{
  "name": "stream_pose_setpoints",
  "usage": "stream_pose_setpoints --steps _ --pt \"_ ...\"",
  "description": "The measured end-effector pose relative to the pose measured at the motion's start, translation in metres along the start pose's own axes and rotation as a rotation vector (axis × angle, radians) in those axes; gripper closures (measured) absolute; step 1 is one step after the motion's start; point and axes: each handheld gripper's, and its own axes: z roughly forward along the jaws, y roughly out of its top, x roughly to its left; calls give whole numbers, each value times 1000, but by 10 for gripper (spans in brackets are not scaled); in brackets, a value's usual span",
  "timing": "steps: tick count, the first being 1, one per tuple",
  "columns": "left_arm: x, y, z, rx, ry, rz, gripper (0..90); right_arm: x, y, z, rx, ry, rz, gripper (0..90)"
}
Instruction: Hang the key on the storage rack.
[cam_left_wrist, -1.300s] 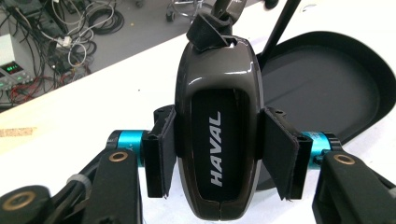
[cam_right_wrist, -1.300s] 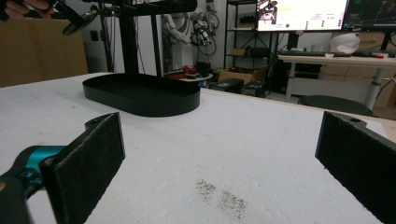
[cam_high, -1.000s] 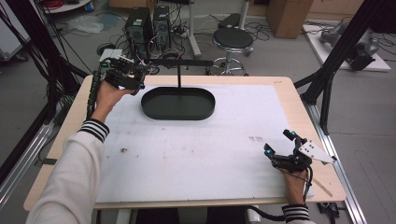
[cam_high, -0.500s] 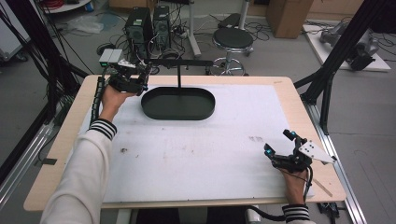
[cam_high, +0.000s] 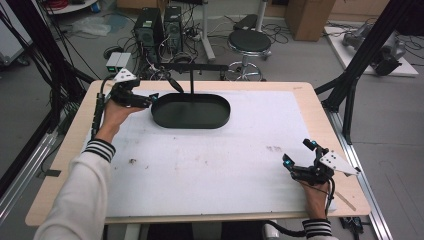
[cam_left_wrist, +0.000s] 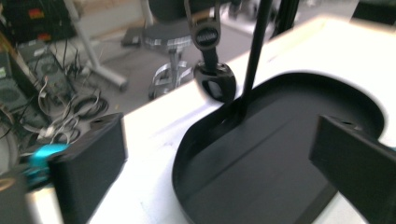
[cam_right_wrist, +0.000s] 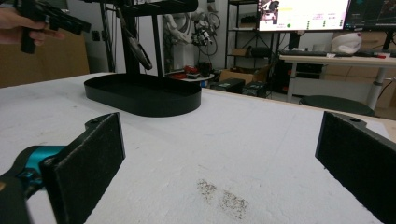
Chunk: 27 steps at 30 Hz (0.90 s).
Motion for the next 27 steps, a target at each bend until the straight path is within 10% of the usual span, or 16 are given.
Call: stream_pose_setpoints --steps 16,27 --pt "-56 -64 -90 -245 -157 29 17 0 0 0 -1 2 3 3" --pt "-79 -117 -123 -286 -114 7 17 1 0 0 2 -6 0 3"
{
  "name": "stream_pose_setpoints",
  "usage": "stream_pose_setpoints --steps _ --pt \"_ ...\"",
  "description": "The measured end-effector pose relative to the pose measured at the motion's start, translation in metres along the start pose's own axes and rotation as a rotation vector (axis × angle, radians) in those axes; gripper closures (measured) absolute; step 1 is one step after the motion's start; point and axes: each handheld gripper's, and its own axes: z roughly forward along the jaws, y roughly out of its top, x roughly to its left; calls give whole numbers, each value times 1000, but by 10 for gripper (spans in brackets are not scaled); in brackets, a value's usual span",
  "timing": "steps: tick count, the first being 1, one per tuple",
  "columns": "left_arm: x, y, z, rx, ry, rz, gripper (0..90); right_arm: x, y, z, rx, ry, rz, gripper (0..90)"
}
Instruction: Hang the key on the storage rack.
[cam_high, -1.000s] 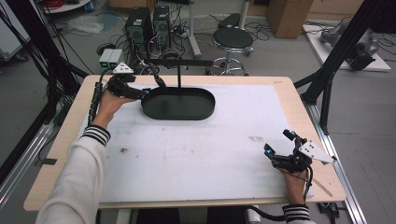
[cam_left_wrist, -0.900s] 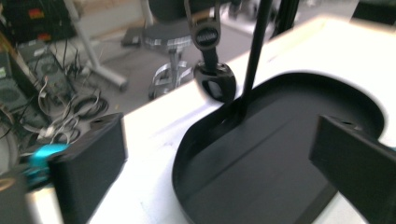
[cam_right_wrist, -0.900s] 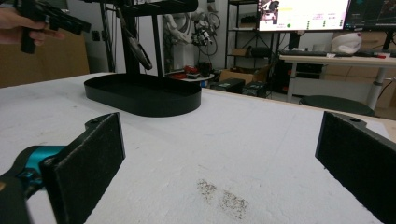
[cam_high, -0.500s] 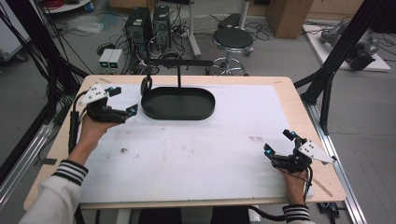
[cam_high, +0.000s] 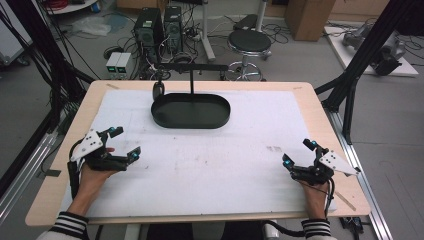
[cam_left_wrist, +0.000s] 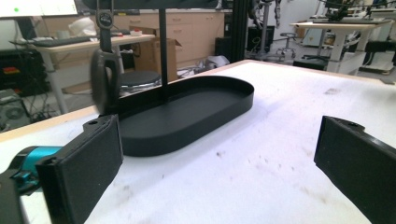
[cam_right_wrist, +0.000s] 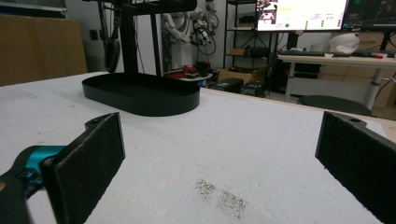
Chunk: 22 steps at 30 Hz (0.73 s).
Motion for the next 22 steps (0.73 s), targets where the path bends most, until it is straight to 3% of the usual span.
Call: stream_pose_setpoints --steps 7,10,13,15,22 --pt "-10 -19 -28 -75 62 -32 17 0 0 0 -2 -1 -4 3" --pt "-13 -25 -35 -103 77 -18 17 0 0 0 -2 0 -10 3" --pt "-12 -34 -37 -119 74 -55 17 0 0 1 -2 0 -14 3" --pt "-14 -35 -41 -159 83 -36 17 0 0 1 -3 1 -14 3" --pt "-14 -35 -39 -145 102 -40 17 2 0 1 0 1 -19 3"
